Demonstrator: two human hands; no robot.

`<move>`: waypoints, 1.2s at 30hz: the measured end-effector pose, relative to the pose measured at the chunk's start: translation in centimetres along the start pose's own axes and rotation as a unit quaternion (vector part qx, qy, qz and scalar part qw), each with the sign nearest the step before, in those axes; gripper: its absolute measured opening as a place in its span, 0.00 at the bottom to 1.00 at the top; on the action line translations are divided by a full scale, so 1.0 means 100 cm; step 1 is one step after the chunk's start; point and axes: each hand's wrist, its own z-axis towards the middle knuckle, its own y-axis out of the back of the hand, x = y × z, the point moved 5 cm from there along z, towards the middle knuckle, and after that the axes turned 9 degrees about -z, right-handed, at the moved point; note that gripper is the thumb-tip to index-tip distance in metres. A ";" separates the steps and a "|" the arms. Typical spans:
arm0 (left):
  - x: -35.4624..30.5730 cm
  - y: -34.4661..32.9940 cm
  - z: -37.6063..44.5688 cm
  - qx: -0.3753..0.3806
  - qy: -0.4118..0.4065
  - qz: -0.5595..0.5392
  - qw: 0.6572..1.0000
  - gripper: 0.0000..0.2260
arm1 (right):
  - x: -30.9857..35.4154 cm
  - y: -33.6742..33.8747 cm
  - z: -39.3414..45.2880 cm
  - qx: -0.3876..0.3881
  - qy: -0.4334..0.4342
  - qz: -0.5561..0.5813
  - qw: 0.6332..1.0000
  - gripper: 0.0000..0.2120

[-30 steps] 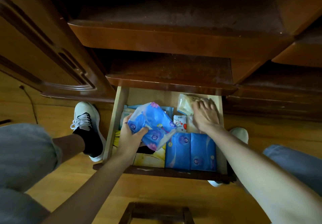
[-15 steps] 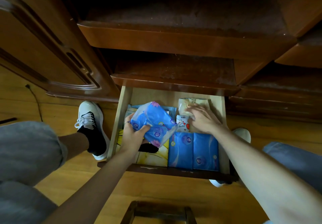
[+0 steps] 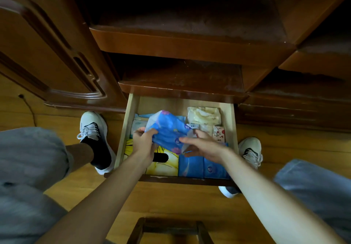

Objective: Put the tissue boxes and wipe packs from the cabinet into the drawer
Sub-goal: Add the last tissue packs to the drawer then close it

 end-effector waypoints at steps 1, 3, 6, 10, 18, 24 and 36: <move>0.001 0.002 -0.002 -0.004 0.000 0.039 0.999 0.15 | -0.004 0.001 -0.001 -0.035 0.011 -0.001 0.999 0.26; 0.000 0.005 -0.006 0.021 -0.018 0.164 0.986 0.22 | -0.007 0.007 -0.002 -0.116 0.032 -0.019 0.993 0.24; 0.001 0.005 -0.010 0.079 -0.035 0.294 0.952 0.15 | -0.001 0.015 -0.007 -0.142 0.052 -0.054 0.987 0.32; 0.003 -0.009 -0.013 0.132 -0.069 0.424 0.893 0.03 | 0.007 0.035 -0.013 -0.176 0.073 -0.139 0.972 0.33; 0.020 -0.087 0.012 0.184 -0.142 0.467 0.853 0.09 | -0.004 0.107 -0.021 -0.342 0.049 -0.194 0.918 0.33; 0.054 -0.106 0.030 0.160 -0.173 0.601 0.764 0.16 | 0.004 0.120 -0.020 -0.383 0.123 -0.345 0.848 0.27; 0.075 -0.110 0.027 0.141 -0.262 0.774 0.559 0.31 | 0.000 0.100 0.023 -0.195 0.031 -0.715 0.671 0.42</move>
